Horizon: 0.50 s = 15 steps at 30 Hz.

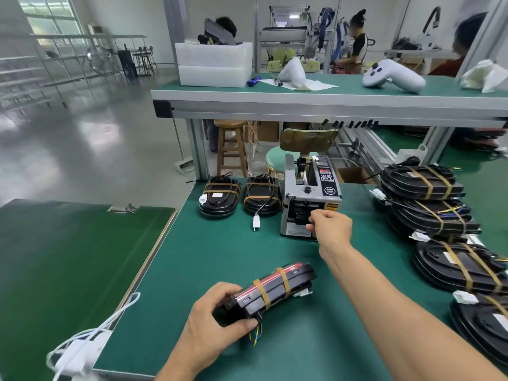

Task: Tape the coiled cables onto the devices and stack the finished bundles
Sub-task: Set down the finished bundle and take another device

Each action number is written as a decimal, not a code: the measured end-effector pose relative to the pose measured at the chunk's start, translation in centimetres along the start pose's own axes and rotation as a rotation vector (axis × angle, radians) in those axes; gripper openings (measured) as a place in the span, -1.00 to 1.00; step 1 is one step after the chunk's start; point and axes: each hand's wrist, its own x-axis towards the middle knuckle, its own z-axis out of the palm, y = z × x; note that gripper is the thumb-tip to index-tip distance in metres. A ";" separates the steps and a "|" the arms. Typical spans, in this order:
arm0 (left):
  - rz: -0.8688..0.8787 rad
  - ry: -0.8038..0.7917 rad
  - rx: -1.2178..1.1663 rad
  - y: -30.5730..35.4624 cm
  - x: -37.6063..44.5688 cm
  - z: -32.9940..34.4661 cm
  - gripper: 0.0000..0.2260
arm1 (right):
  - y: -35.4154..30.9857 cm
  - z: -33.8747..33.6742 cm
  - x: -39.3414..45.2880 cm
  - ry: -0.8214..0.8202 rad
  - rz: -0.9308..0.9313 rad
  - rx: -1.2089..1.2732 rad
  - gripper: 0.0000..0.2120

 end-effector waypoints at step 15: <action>0.006 0.009 0.020 0.5 0.0 0.0 -0.53 | -1.0 2.6 1.0 0.122 0.223 0.180 -0.89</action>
